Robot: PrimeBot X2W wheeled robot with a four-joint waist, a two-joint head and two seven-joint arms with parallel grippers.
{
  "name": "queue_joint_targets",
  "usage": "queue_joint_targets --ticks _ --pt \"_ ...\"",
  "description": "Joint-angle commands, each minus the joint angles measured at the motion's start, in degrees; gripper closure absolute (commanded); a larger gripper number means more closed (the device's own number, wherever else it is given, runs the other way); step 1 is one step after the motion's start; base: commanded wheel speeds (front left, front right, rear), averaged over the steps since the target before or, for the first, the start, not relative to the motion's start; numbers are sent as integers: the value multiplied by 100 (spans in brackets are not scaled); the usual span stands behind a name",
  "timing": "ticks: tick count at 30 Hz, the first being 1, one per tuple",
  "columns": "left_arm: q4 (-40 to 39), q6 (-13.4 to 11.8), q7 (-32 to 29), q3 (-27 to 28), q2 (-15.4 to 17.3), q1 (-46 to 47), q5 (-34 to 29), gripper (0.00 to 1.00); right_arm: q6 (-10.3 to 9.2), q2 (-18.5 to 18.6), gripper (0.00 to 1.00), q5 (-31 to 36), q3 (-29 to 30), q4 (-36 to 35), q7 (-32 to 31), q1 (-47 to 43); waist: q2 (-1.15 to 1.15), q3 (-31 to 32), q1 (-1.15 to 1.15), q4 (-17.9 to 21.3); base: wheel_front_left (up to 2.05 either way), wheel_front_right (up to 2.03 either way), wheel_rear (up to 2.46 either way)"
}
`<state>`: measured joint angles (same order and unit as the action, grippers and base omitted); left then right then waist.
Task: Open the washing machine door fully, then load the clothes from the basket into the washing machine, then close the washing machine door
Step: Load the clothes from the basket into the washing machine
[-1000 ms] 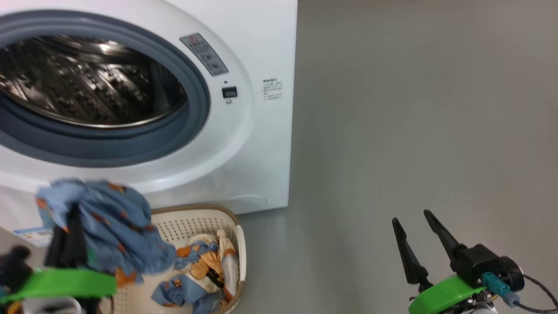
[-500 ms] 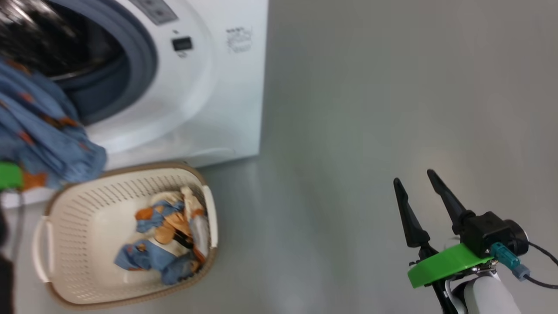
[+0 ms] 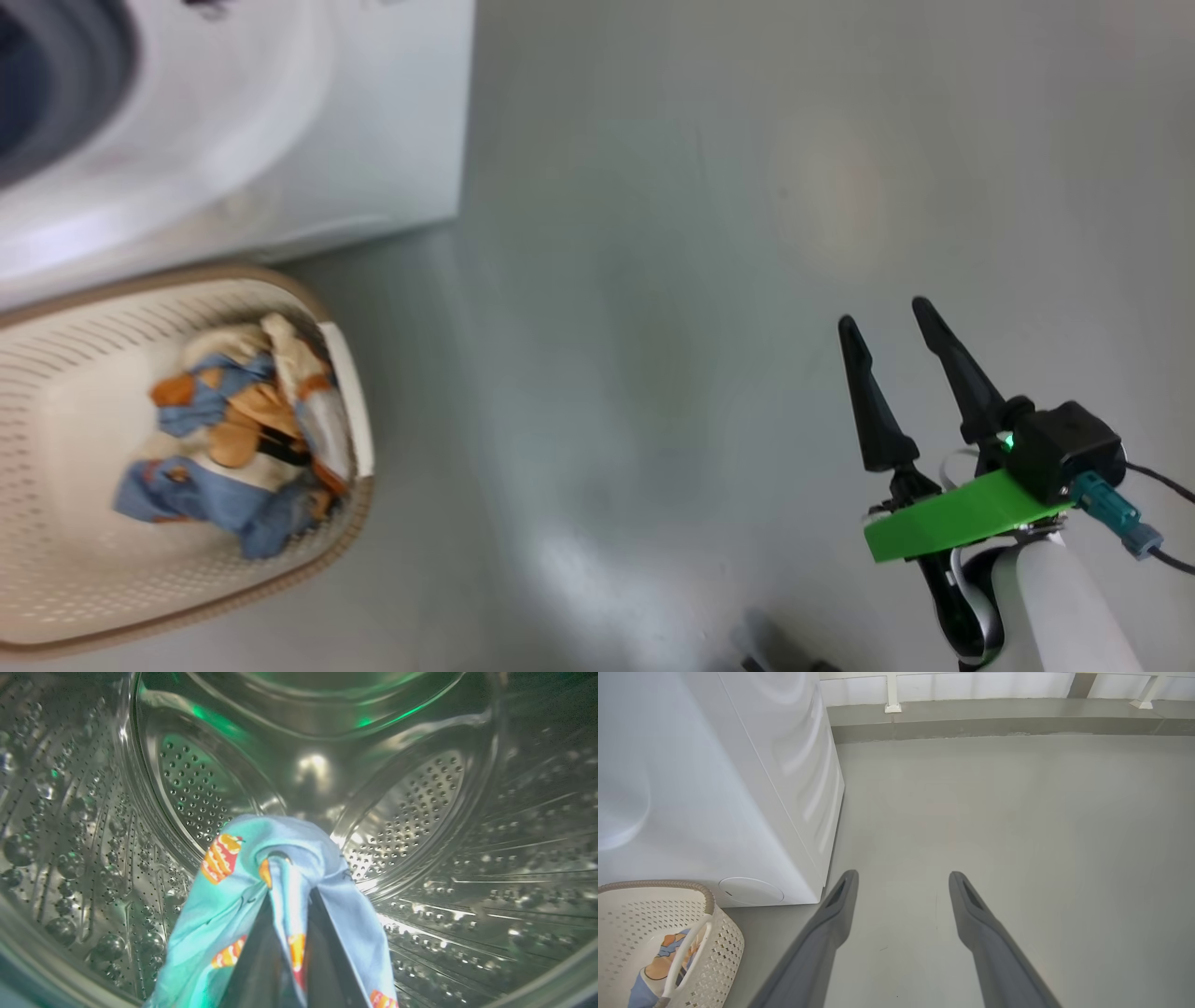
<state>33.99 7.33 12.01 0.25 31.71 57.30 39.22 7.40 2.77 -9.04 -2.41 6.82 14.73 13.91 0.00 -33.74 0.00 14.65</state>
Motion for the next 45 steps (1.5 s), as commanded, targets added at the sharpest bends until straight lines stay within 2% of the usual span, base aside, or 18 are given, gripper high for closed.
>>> queue_joint_targets --ticks 1,9,18,24,28,34,35,38,41,45 --pt "62 15 -75 26 506 339 99 100 9 10 0 -106 -165 -164 27 44 0 -674 0 428 0 0 0" --pt "539 15 -363 -806 1251 1654 78 100 9 10 0 -442 -353 -213 27 255 0 -1229 0 688 0 0 0" --pt "1145 15 33 -1072 1531 3080 21 100 9 10 0 -684 -533 -213 27 391 0 -1331 0 845 0 0 0" --pt "1520 15 202 -1312 1566 3364 -27 100 9 10 0 -651 -527 -220 27 366 0 -1292 0 873 0 0 0" --pt "1591 15 289 -1230 1593 3483 -130 100 9 10 0 -637 -544 -249 27 369 0 -1307 0 858 0 0 0" --pt "1044 -75 296 -620 1643 3503 -589 100 9 10 0 -642 -595 -279 27 395 0 -1355 0 866 0 0 0" --pt "804 -95 297 -312 1593 3386 -790 100 9 10 0 -641 -615 -272 27 402 0 -1349 0 868 0 0 0" --pt "701 -70 297 -22 1468 3131 -1026 100 9 10 0 -631 -632 -256 27 397 0 -1320 0 857 0 0 0" --pt "1021 -29 297 12 1316 2919 -1061 100 9 10 0 -619 -634 -238 27 388 0 -1285 0 840 0 0 0" --pt "1670 0 236 -215 1227 2922 -1023 100 9 10 0 -602 -638 -233 27 388 0 -1275 0 831 0 0 0"
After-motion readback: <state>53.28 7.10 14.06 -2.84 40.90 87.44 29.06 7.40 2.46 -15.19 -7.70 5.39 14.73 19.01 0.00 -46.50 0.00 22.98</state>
